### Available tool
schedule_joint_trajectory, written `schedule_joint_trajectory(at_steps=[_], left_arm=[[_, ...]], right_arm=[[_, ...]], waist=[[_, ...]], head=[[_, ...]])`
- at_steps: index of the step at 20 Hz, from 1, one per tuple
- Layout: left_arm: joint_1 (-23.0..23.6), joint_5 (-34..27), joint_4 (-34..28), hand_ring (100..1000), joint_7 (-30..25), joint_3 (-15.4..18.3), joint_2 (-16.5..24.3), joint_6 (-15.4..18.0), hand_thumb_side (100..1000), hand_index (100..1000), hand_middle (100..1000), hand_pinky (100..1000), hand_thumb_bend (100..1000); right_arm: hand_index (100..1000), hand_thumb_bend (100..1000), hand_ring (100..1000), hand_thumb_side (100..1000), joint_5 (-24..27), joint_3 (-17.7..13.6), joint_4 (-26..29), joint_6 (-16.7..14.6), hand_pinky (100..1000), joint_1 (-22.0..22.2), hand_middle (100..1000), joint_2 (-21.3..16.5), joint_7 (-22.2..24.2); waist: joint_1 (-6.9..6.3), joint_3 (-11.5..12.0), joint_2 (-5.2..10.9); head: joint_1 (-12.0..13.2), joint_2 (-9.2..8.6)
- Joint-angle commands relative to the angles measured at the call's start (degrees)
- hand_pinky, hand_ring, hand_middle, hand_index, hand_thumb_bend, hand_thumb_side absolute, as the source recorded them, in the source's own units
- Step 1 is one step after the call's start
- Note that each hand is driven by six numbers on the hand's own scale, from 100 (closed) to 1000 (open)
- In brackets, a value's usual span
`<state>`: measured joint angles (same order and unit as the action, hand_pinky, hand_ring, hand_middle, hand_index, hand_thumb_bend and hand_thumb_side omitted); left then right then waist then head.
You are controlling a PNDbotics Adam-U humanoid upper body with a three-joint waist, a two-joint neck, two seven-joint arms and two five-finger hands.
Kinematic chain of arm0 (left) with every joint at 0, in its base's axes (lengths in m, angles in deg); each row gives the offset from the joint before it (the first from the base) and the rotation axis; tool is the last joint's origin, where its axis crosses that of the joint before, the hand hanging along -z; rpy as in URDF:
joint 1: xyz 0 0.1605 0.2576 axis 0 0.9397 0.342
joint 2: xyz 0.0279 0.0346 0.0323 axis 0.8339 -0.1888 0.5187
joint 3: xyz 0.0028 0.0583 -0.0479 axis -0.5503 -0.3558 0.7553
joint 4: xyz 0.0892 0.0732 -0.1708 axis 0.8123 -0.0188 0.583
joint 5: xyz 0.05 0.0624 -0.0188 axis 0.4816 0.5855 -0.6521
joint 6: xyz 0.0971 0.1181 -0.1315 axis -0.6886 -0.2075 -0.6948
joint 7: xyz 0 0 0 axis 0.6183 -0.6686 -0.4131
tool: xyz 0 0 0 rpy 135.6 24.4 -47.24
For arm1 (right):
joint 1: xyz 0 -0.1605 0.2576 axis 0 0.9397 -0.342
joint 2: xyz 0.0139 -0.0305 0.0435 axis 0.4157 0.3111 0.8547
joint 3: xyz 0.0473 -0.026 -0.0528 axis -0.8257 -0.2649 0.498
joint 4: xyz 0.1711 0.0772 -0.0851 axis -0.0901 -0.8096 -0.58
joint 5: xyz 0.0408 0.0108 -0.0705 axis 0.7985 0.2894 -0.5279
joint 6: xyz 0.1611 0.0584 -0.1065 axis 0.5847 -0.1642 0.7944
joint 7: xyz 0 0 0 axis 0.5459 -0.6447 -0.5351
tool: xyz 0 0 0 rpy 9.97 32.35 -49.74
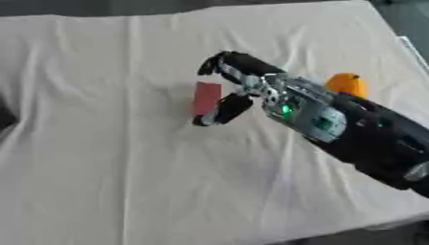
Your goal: Pick up the objects with one hand, pass them to the other hand, and then place them into the box on the other side of the table.
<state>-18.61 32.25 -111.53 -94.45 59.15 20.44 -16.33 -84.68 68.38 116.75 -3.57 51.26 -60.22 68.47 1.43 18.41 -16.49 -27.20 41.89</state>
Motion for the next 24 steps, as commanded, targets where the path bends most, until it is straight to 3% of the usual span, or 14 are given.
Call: schedule_joint_trajectory(at_steps=[1,16,24], left_arm=[[-1.06,0.40,-0.40,754,-0.13,0.55,1.16,0.07,683,729,674,999,101],[-1.00,1.35,-0.18,756,-0.41,0.17,0.97,0.26,687,731,677,994,115],[-0.68,1.77,0.09,757,-0.39,0.08,0.92,0.30,692,731,678,993,119]], right_arm=[[816,616,859,321,0.20,-1.23,0.55,1.10,829,-0.05,773,-2.39,-0.56],[810,581,850,313,2.04,-2.08,0.55,4.97,832,1.42,761,-2.72,-2.88],[806,452,845,224,1.70,-2.53,0.55,6.93,864,2.04,758,-3.09,-3.07]], waist=[[0.25,0.12,-0.06],[0.49,1.19,-1.02],[0.60,1.41,-1.55]], head=[[-0.22,-1.03],[-1.55,-2.78],[-2.10,-3.02]])
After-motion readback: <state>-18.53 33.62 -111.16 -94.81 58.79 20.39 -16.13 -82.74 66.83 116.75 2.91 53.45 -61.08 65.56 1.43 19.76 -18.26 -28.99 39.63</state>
